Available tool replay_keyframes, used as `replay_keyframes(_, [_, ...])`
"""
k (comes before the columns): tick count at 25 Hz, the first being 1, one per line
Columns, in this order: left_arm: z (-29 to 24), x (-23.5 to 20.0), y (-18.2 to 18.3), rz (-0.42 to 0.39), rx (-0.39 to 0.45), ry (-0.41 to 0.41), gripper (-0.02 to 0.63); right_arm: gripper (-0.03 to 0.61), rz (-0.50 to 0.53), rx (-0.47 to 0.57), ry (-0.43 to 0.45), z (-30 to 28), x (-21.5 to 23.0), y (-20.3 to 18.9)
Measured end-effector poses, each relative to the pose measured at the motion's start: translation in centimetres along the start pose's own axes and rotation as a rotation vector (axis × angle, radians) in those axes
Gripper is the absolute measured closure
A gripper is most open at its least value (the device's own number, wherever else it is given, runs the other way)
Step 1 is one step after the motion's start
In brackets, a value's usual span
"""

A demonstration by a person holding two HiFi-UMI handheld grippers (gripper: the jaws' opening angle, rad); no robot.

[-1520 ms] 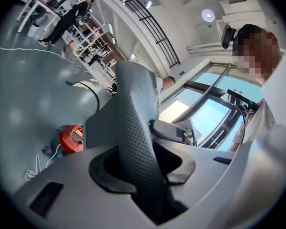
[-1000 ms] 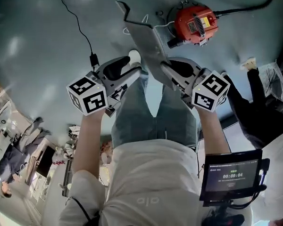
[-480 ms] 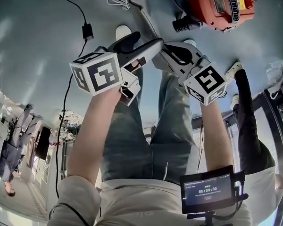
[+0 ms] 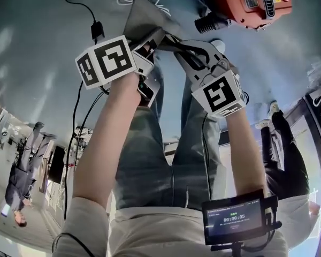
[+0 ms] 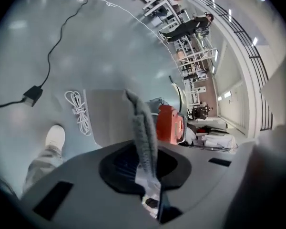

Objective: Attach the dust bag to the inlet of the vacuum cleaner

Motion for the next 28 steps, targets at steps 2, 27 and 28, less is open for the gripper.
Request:
replay_keyframes(2, [0.2, -0.2, -0.2, 0.077, 0.029, -0.019, 0.596, 0.540, -0.031, 0.025, 0.012, -0.3, -0.3, -0.3])
replay_keyframes(27, [-4.2, -5.1, -3.8, 0.348, 0.170, -0.144, 0.598, 0.474, -0.091, -0.085, -0.318, -2.2, -0.6, -12.0])
replay_keyframes(28, [-5.2, -5.7, -3.6, 0.304, 0.157, -0.152, 0.598, 0.474, -0.027, -0.094, -0.319, -2.8, -0.3, -12.5])
Point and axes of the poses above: the fingertips, and each gripper's own axes: z backward along the fingers, x to its right, y out of its top, the point moved 7 cm from there along z, backward along the fingers
